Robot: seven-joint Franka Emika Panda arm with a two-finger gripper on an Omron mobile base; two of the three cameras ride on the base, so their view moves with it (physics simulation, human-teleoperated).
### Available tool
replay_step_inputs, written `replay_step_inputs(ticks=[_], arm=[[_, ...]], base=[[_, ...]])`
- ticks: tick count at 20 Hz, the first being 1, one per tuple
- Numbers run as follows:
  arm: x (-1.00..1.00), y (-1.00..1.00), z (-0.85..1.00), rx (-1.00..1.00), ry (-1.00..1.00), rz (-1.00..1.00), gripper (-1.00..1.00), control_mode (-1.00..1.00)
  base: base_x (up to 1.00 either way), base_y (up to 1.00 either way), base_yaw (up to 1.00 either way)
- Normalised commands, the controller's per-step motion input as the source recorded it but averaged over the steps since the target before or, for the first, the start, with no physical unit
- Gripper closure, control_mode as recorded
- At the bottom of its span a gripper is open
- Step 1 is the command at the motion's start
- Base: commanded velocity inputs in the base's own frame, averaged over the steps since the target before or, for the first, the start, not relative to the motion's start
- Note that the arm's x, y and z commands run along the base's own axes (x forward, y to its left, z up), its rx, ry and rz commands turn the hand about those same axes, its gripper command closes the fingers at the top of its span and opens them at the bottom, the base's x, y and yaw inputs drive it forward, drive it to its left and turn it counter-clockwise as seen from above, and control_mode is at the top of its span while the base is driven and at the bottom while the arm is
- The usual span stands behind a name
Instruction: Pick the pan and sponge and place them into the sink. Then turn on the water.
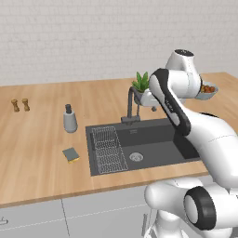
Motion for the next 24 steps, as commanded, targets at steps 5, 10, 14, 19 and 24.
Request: replay_step_inputs(ticks=[5, 10, 14, 19, 24], arm=[[-0.01, -0.29, 0.00, 0.00, 0.00, 0.02, -1.00, -1.00], [-0.10, -0.89, 0.00, 0.00, 0.00, 0.05, -1.00, -1.00], [-0.11, -1.00, -0.01, 0.00, 0.00, 0.05, -1.00, -1.00], [-0.11, -1.00, -0.11, 0.00, 0.00, 0.01, -1.00, -1.00], [-0.07, -0.92, -0.15, 0.00, 0.03, 0.00, -1.00, -1.00]], base=[[0.00, 0.00, 0.00], [0.00, 0.00, 0.00], [0.00, 0.00, 0.00], [0.00, 0.00, 0.00], [0.00, 0.00, 0.00]])
